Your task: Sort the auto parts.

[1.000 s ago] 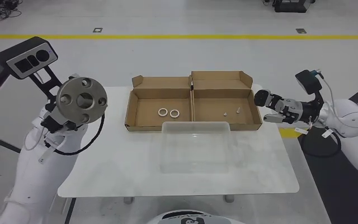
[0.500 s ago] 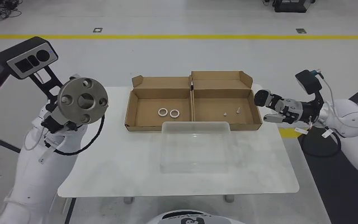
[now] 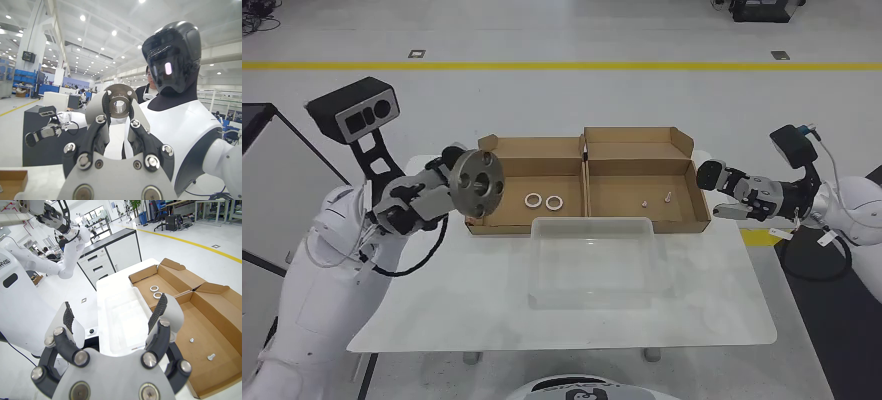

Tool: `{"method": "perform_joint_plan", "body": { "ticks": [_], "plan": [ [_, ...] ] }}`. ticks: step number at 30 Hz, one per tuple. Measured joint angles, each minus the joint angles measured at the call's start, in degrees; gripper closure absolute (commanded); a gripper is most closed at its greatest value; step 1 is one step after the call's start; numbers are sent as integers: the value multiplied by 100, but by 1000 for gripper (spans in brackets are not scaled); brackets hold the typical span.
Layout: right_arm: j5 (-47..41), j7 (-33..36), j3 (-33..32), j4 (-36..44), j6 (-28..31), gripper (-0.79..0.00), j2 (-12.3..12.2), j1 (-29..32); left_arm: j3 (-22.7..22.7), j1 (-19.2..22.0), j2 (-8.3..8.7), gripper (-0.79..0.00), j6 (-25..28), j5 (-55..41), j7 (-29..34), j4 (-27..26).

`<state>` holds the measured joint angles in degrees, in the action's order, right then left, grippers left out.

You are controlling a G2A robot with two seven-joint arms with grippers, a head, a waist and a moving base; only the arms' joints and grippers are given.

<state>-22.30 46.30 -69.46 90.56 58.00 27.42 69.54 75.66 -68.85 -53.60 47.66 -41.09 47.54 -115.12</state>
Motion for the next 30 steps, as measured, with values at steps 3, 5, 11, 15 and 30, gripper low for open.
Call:
{"method": "perform_joint_plan", "body": {
  "ticks": [3,5,11,15,30],
  "plan": [
    [0,0,0,0,0,-785,0,0,-64,36,-29,0,-105,374,-77,93],
    [0,0,0,0,0,-785,0,0,-89,143,-48,0,-215,666,-132,178],
    [0,0,0,0,0,-785,0,0,-355,780,-122,0,-638,1513,-82,566],
    [0,0,0,0,0,-785,0,0,-622,1270,-175,0,-857,2117,113,977],
    [0,0,0,0,0,-785,0,0,-1415,2189,-317,0,-714,4182,549,2344]
  ]
}}
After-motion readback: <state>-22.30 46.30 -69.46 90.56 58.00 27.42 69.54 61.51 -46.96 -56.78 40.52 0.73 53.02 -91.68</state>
